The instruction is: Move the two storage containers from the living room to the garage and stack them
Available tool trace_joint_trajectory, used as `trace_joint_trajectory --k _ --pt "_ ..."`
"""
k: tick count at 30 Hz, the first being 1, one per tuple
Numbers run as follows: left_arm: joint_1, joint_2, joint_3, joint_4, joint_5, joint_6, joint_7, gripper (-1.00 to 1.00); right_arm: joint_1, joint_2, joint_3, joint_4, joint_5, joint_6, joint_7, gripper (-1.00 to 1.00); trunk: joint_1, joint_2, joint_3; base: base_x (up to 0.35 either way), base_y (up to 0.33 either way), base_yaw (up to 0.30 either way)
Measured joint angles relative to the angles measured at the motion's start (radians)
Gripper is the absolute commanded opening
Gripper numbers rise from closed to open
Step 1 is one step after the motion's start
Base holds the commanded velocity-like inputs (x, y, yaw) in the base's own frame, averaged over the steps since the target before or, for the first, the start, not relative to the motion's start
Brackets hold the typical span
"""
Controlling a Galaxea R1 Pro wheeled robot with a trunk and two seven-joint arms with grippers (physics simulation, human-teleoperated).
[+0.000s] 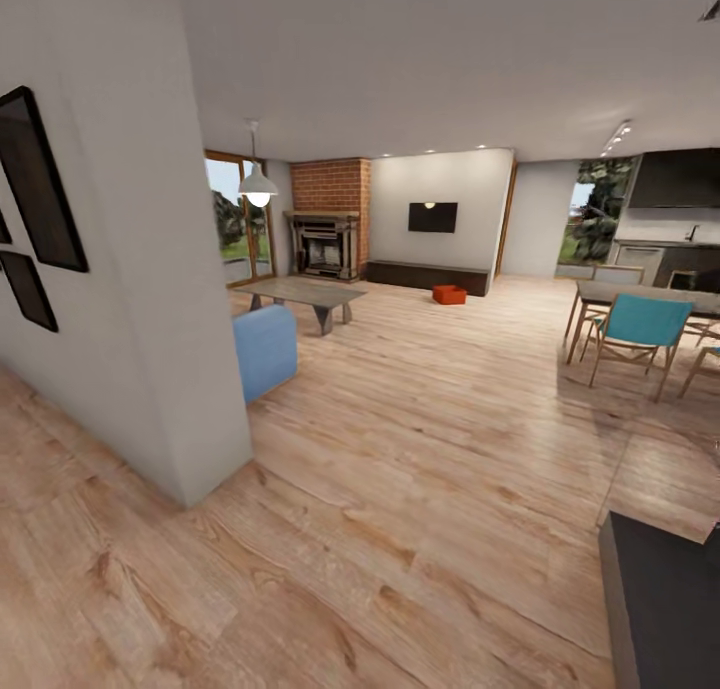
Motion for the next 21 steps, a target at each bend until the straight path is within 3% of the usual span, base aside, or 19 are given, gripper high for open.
trace_joint_trajectory --k 21 --pt "0.000 0.000 0.000 0.000 0.000 0.002 0.000 1.00 0.000 0.000 0.010 0.000 0.003 0.000 0.000 1.00 0.000 0.000 0.000 0.320 0.153 -0.251"
